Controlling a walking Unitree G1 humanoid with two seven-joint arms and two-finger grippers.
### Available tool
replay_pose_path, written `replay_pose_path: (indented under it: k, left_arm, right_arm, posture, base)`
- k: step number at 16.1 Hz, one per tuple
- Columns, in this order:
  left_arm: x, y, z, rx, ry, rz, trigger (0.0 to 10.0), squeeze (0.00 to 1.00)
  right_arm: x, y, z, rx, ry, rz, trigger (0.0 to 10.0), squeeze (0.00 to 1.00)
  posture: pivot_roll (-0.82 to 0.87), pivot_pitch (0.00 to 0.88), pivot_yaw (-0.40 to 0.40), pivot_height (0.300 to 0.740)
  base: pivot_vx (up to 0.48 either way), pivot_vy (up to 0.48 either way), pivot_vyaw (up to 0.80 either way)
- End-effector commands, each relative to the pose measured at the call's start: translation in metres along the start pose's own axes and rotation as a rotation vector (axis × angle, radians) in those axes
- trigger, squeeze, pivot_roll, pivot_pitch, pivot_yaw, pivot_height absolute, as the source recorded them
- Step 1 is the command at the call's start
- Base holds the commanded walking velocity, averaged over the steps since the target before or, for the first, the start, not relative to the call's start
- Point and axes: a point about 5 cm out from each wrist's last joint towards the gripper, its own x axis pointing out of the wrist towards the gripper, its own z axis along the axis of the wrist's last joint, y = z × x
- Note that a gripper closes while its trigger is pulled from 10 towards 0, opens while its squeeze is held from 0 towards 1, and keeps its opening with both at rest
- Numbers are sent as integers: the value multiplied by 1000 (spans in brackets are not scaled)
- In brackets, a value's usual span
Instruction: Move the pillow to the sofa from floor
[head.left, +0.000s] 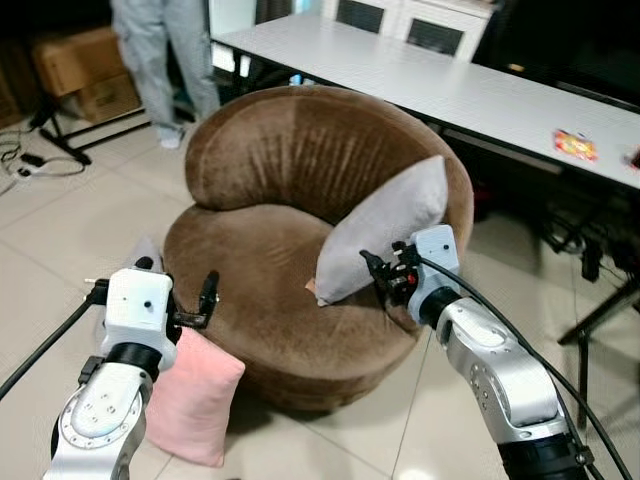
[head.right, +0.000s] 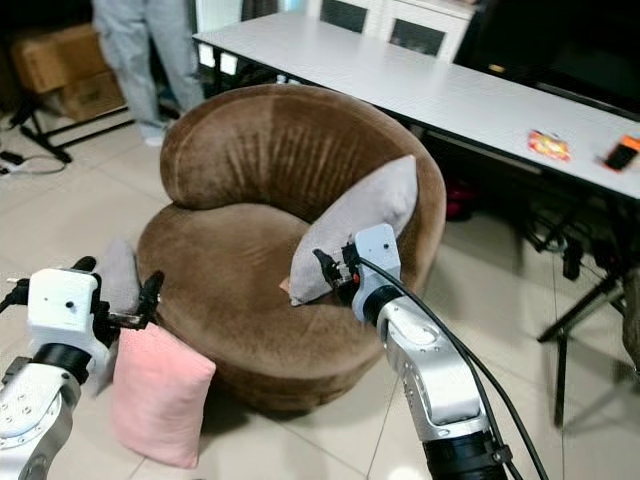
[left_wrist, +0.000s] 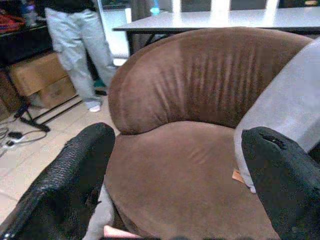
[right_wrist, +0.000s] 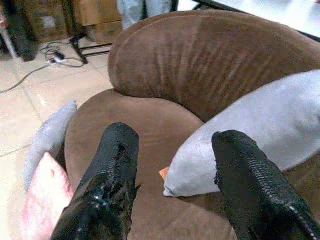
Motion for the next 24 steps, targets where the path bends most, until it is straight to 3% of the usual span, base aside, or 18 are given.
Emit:
replay_pose_path:
  k: [1, 8, 16, 19, 24]
  left_arm:
    - [2, -2, 4, 2, -11, -28, 10000, 0]
    - [9, 4, 8, 19, -7, -75, 10000, 0]
    - [3, 6, 3, -68, -7, 26, 10000, 0]
    - [2, 7, 6, -110, -50, 34, 10000, 0]
    - [0, 6, 6, -107, -54, 34, 10000, 0]
  right_arm:
    - [-3, -5, -2, 6, 3, -40, 10000, 0]
    - [-12, -2, -8, 40, 2, -86, 10000, 0]
    - [-5, 5, 1, 1, -27, -22, 10000, 0]
    - [-4, 9, 2, -9, -27, 36, 10000, 0]
    - [-5, 13, -1, -3, -9, 108, 10000, 0]
  posture:
    - [19, 0, -44, 740]
    - [0, 0, 20, 740]
    - [28, 0, -42, 740]
    - [31, 0, -52, 740]
    - [38, 0, -66, 740]
  base:
    - [0, 296, 0]
    - [0, 312, 0]
    - [0, 161, 0]
    - [237, 0, 800]
    - [433, 0, 800]
